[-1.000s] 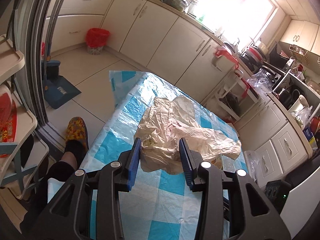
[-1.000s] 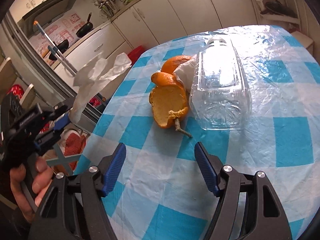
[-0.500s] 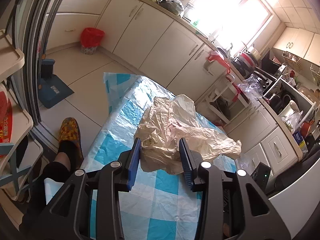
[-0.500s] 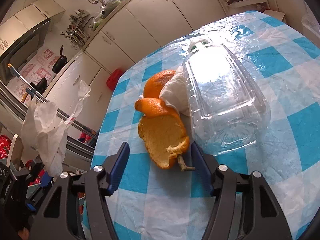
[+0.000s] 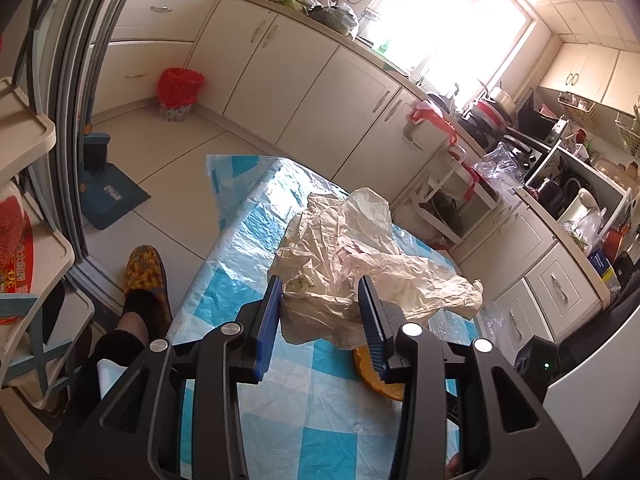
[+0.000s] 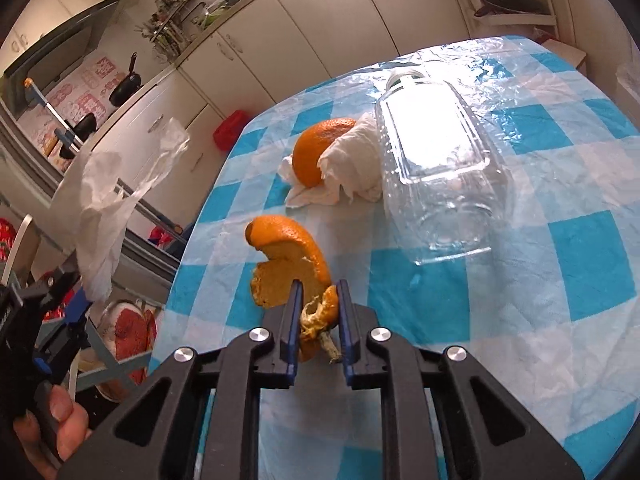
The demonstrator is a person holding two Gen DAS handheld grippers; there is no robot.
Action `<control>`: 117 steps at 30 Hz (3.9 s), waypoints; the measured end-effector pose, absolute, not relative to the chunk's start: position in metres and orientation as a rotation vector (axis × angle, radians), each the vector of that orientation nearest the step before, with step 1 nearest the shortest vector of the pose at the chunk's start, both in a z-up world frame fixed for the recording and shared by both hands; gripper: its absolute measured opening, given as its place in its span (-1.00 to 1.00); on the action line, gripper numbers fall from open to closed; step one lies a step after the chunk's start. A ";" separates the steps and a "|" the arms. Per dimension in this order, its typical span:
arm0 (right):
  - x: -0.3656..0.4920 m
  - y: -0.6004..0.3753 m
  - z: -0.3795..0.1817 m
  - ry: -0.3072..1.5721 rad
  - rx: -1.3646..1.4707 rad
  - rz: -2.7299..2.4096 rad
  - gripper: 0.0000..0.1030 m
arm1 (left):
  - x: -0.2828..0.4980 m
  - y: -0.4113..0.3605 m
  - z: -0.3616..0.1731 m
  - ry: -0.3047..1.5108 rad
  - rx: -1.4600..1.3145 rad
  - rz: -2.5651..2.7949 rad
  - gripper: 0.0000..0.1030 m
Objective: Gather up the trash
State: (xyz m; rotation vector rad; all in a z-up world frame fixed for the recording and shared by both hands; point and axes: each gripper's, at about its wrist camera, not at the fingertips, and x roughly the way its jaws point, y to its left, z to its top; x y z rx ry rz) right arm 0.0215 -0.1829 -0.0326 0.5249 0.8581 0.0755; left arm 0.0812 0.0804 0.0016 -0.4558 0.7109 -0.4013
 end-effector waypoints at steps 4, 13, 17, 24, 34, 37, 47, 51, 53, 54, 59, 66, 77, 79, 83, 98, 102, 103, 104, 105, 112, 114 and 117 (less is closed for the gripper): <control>-0.015 -0.191 -0.027 0.879 0.401 0.065 -0.67 | 0.068 0.070 0.002 0.718 -0.430 -0.425 -0.29; -0.065 -0.231 -0.010 0.858 0.279 -0.067 -0.67 | 0.033 0.034 0.013 0.715 -0.356 -0.498 -0.29; -0.072 -0.232 -0.004 0.856 0.171 -0.070 -0.67 | 0.015 0.016 0.024 0.692 -0.299 -0.525 -0.29; -0.093 -0.245 -0.005 0.811 0.053 -0.111 -0.68 | -0.010 -0.011 0.038 0.651 -0.221 -0.544 -0.29; -0.118 -0.283 -0.002 0.734 0.188 -0.168 -0.68 | -0.026 -0.044 0.041 0.642 -0.149 -0.562 -0.29; -0.123 -0.286 0.001 0.715 0.199 -0.179 -0.68 | -0.028 -0.050 0.041 0.640 -0.134 -0.568 -0.29; -0.134 -0.294 0.010 0.672 0.216 -0.198 -0.68 | -0.034 -0.063 0.042 0.643 -0.106 -0.585 -0.29; -0.144 -0.307 0.023 0.629 0.234 -0.229 -0.68 | -0.035 -0.069 0.043 0.646 -0.095 -0.600 -0.29; -0.150 -0.317 0.029 0.608 0.252 -0.252 -0.68 | -0.037 -0.075 0.043 0.650 -0.086 -0.614 -0.29; -0.153 -0.322 0.032 0.599 0.261 -0.264 -0.68 | -0.039 -0.078 0.042 0.652 -0.082 -0.621 -0.29; -0.167 -0.351 0.041 0.585 0.281 -0.345 -0.68 | -0.047 -0.102 0.041 0.659 -0.055 -0.669 -0.29; -0.178 -0.399 0.040 0.673 0.229 -0.485 -0.68 | -0.064 -0.147 0.042 0.651 -0.009 -0.755 -0.29; -0.162 -0.470 -0.007 0.880 0.320 -0.586 -0.34 | -0.086 -0.212 0.027 0.668 0.098 -0.843 -0.29; -0.169 -0.480 -0.003 0.821 0.388 -0.591 -0.27 | -0.090 -0.225 0.021 0.675 0.124 -0.859 -0.29; -0.185 -0.485 0.021 0.658 0.450 -0.588 0.02 | -0.101 -0.254 0.007 0.691 0.178 -0.891 -0.29; -0.211 -0.498 0.055 0.421 0.492 -0.620 0.26 | -0.124 -0.368 -0.040 0.812 0.369 -0.956 -0.02; -0.212 -0.501 0.055 0.421 0.506 -0.612 0.26 | -0.122 -0.353 -0.027 0.796 0.336 -0.939 0.08; -0.211 -0.502 0.054 0.422 0.511 -0.611 0.26 | -0.120 -0.347 -0.023 0.796 0.321 -0.932 0.09; -0.211 -0.502 0.053 0.425 0.514 -0.610 0.26 | -0.117 -0.342 -0.020 0.795 0.307 -0.924 0.11; -0.211 -0.502 0.052 0.428 0.517 -0.608 0.26 | -0.115 -0.334 -0.016 0.792 0.292 -0.912 0.16; -0.205 -0.494 0.052 0.440 0.500 -0.597 0.35 | -0.108 -0.276 0.010 0.736 0.237 -0.815 0.53; -0.200 -0.488 0.054 0.444 0.484 -0.589 0.39 | -0.106 -0.258 0.015 0.729 0.227 -0.782 0.58; -0.191 -0.478 0.056 0.456 0.453 -0.579 0.47 | -0.102 -0.235 0.018 0.723 0.213 -0.739 0.63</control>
